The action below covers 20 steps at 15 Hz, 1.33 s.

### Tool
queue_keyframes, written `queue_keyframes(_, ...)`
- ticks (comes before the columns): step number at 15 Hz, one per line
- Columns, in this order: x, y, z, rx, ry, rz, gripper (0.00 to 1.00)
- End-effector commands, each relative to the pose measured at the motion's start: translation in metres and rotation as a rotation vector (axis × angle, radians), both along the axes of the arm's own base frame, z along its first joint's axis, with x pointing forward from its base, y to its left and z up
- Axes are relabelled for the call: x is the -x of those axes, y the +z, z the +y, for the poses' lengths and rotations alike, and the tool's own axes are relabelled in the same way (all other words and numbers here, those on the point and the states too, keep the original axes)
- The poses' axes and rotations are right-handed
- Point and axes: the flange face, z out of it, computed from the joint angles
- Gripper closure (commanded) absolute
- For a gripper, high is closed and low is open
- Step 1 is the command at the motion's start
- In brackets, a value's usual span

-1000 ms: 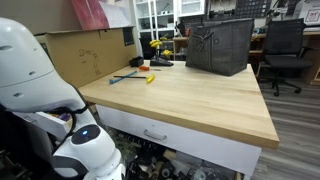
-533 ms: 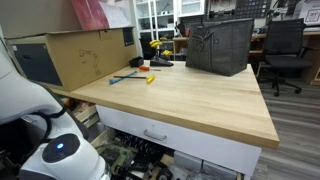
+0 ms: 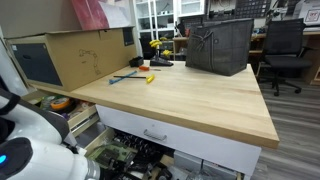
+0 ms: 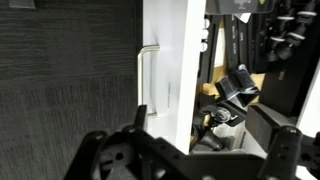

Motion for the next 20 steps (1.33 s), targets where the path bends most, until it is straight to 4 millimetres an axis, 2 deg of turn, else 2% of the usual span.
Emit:
queue_keyframes(1,-0.015,0.035,0.031,0.012,0.033,-0.083,0.00)
queue_keyframes(6,-0.059,0.071,0.083,0.041,0.101,-0.200,0.00)
queue_keyframes(7,-0.067,0.083,0.090,0.047,0.120,-0.211,0.00)
queue_keyframes(8,-0.066,0.093,0.092,0.051,0.138,-0.216,0.00)
queue_keyframes(13,-0.080,0.139,0.127,0.107,0.208,-0.242,0.00)
queue_keyframes(16,-0.096,0.171,0.155,0.146,0.215,-0.245,0.00)
queue_keyframes(20,-0.128,0.205,0.203,0.172,0.177,-0.256,0.00)
